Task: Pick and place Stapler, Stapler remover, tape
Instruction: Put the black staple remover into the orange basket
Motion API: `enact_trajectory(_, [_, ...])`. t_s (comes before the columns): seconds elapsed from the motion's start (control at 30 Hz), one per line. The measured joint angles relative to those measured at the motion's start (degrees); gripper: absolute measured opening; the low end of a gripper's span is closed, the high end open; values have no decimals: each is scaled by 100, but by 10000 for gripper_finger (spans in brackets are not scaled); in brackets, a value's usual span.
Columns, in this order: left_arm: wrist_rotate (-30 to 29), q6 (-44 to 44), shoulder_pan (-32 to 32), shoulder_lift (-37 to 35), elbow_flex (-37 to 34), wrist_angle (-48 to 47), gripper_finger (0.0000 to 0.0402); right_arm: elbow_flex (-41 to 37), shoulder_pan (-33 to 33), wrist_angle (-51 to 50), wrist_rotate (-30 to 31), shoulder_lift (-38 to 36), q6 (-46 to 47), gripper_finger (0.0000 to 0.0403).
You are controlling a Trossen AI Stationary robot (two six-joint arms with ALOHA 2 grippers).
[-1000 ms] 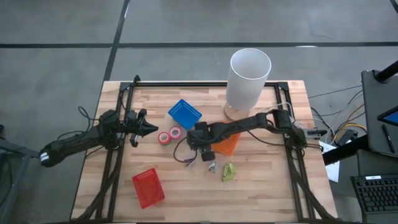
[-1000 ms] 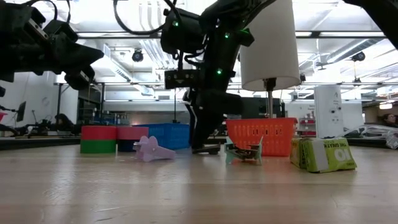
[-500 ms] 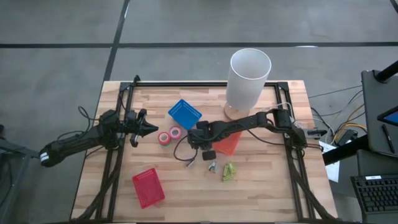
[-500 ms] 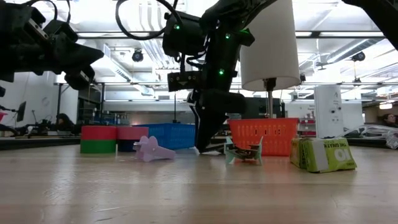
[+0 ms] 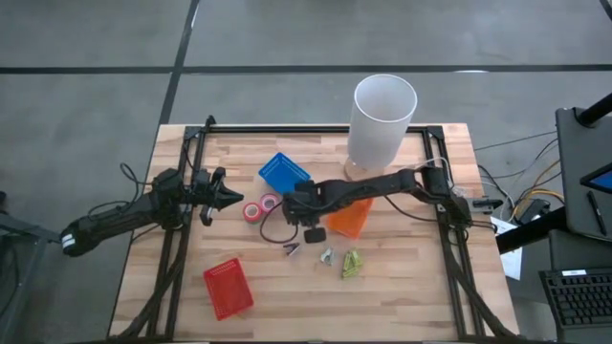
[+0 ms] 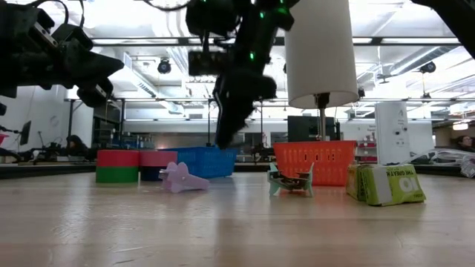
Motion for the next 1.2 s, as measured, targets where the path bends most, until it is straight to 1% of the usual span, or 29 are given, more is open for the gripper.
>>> enact_trajectory(0.27, [1, -1, -2, 0, 0, 1, 18, 634, -28, -1312, 29, -30, 562, 58])
enact_trajectory(0.37, [0, 1, -2, 0, -2, 2, 21, 615, -26, -1597, 190, -59, 803, 59])
enact_trajectory(0.47, [0, -1, -2, 0, -1, 2, 21, 426, -24, -1721, 457, -151, 967, 59])
enact_trajectory(0.57, [2, -1, -2, 2, -1, 4, 19, 161, -26, -1792, 615, -309, 1134, 59])
enact_trajectory(0.67, [0, -2, -2, 7, -2, 4, 19, -144, -26, -1791, 630, -514, 1228, 59])
enact_trajectory(0.87, [1, 0, 1, 10, 0, 7, 20, -928, -26, -1683, 956, -1165, 1590, 59])
enact_trajectory(0.97, [0, 1, -2, 15, -2, -2, 18, -1555, -28, -1213, 972, -1586, 1732, 59])
enact_trajectory(1.1, [0, 0, 1, 21, 0, -1, 21, -2466, -32, -193, 1073, -2135, 1665, 59])
enact_trajectory(1.2, [0, 1, -1, 28, -1, 0, 20, -3047, -74, 372, 1075, -2432, 1639, 59])
